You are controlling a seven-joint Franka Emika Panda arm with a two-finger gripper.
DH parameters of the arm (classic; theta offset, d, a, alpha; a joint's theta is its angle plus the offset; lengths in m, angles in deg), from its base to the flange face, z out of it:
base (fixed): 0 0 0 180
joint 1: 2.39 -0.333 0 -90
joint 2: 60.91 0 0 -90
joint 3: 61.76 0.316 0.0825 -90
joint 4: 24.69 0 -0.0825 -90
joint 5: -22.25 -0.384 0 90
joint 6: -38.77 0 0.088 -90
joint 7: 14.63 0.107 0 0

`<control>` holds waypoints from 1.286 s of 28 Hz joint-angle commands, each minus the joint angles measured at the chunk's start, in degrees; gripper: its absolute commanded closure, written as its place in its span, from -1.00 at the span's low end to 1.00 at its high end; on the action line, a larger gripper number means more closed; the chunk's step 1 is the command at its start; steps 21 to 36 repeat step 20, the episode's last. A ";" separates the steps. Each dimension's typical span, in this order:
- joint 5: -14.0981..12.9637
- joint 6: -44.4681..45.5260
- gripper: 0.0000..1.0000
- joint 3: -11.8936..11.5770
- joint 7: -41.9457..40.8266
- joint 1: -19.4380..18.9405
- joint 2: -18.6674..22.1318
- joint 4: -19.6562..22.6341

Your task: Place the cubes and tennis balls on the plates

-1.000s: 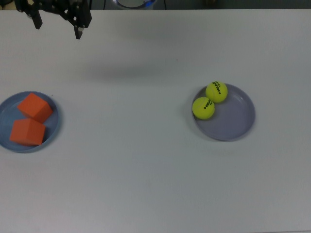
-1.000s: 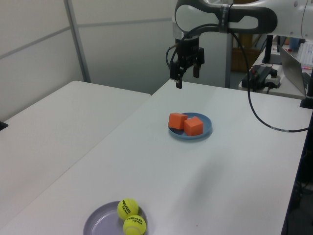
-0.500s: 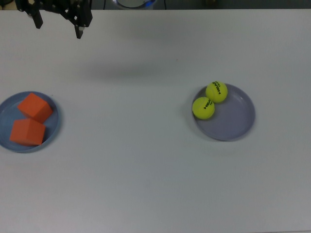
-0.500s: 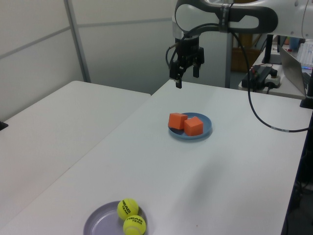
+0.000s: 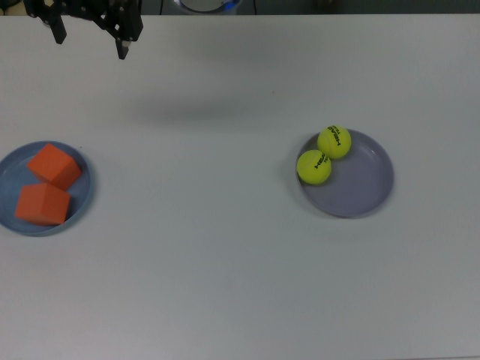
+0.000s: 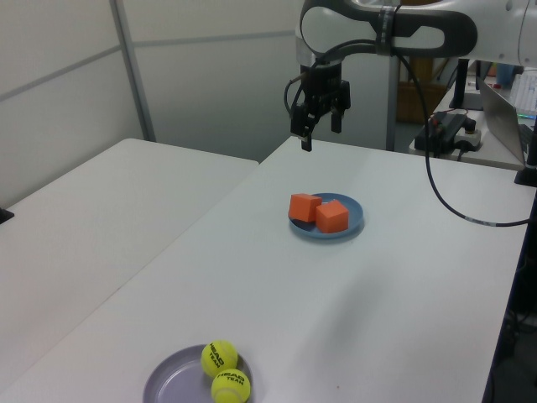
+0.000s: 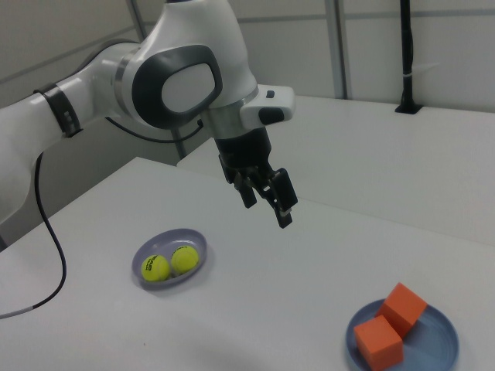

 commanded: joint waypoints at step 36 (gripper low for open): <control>-1.18 0.96 -1.00 0.28 0.67 -0.10 1.52 0.37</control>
